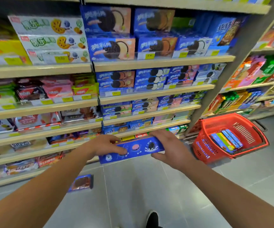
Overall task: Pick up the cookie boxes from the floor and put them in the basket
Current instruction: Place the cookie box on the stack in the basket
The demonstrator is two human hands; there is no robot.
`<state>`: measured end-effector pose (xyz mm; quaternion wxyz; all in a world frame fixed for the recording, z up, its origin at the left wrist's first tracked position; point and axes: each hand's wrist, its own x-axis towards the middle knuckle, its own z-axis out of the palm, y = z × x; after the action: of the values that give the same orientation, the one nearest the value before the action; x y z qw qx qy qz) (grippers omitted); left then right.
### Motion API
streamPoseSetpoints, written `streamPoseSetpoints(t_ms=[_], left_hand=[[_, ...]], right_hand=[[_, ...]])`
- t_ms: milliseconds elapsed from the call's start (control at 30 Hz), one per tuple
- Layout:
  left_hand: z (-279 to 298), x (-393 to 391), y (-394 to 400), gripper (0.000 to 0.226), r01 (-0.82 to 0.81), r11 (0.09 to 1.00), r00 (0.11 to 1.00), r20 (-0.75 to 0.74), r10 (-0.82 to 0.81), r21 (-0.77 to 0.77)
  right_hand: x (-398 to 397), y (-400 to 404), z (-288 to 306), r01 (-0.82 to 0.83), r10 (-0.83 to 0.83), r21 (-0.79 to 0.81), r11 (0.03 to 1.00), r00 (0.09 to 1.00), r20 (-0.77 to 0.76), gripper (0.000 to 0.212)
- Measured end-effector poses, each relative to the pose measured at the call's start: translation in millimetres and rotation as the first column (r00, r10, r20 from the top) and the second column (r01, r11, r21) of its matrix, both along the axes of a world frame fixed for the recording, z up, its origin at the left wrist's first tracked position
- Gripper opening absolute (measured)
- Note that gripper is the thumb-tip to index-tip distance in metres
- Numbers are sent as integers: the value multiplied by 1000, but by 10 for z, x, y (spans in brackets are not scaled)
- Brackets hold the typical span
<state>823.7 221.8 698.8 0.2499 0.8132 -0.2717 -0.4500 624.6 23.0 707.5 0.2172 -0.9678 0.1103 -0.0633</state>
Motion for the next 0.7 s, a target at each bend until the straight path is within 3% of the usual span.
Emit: streamPoseSetpoints(t_ms=[67, 133, 233, 400, 500, 633, 700], left_hand=[[161, -34, -41, 37, -126, 985, 989, -95, 115, -122], [305, -76, -60, 24, -256, 947, 954, -208, 216, -194], [440, -218, -215, 28, -357, 898, 904, -339, 261, -259], [624, -680, -663, 37, -493, 783, 813, -521, 259, -380], [701, -978, -981, 27, -557, 681, 799, -532, 282, -475], [833, -1402, -1390, 58, -602, 588, 789, -513, 337, -541], [883, -1599, -1569, 60, -579, 569, 813, -468, 347, -584]], right_hand=[[-138, -76, 200, 122, -133, 149, 981, 989, 63, 65], [-231, -135, 337, 221, -266, 314, 923, 958, 108, 63], [-438, -277, 489, 271, -399, 506, 819, 902, 163, 59], [-724, -490, 628, 314, -605, 696, 646, 766, 215, 58], [-876, -666, 685, 358, -692, 707, 610, 676, 255, 53], [-1176, -928, 815, 388, -724, 706, 593, 641, 256, 54], [-1350, -1062, 872, 399, -739, 714, 575, 628, 244, 49]])
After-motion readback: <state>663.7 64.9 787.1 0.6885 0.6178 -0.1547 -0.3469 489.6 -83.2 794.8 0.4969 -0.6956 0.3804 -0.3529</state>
